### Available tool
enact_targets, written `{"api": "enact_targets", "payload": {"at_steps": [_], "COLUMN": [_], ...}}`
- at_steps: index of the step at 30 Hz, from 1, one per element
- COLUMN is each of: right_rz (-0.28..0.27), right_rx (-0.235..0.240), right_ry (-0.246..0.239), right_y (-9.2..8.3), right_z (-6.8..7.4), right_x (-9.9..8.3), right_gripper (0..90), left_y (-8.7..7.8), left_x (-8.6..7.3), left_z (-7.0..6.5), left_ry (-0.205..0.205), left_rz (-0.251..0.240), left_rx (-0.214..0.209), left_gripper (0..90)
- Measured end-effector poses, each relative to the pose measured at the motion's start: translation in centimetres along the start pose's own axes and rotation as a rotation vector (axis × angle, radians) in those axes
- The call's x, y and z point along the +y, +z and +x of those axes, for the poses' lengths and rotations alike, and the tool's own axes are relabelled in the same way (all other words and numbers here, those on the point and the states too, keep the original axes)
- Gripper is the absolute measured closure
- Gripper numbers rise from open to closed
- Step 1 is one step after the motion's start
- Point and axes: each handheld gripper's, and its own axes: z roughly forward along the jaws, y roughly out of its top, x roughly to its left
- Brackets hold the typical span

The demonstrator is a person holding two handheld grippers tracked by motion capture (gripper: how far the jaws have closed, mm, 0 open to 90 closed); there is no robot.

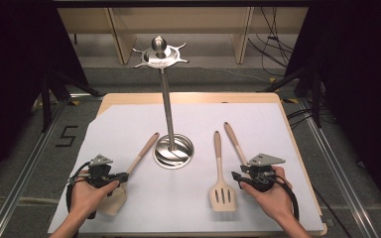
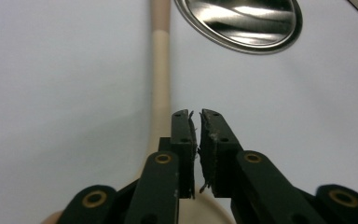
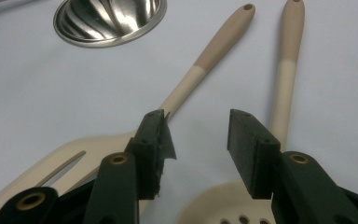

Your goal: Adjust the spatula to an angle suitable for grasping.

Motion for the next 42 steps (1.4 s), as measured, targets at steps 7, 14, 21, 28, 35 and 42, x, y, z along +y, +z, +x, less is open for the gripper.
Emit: {"api": "enact_targets", "payload": {"at_steps": [7,14,21,28,35,42], "right_rz": [-0.002,-0.004,0.003,0.002,-0.004,0.005], "right_rx": [0.002,-0.001,0.005,0.012,-0.007,0.008], "right_ry": [0.009,0.006,0.021,0.013,0.008,0.038], "right_y": [-0.1,-0.2,-0.3,-0.1,-0.1,-0.2], "right_z": [0.1,0.1,0.2,-0.1,-0.3,-0.4], "right_x": [0.1,0.0,0.0,-0.1,-0.2,-0.2], "right_gripper": [57.2,57.0,57.0,57.0,57.0,56.9], "left_y": [0.0,0.2,0.8,0.5,0.0,-0.5], "left_x": [0.0,-0.4,-1.0,-1.5,-1.5,-1.3], "left_z": [-1.2,-3.1,-4.1,-3.4,-3.2,-3.0], "left_ry": [0.035,0.068,0.137,0.138,0.15,0.152], "left_rz": [0.039,0.131,0.237,0.286,0.297,0.285], "left_rx": [-0.003,-0.07,-0.055,-0.038,-0.009,-0.005], "left_gripper": [88.3,88.9,88.9,89.1,89.1,85.5]}}
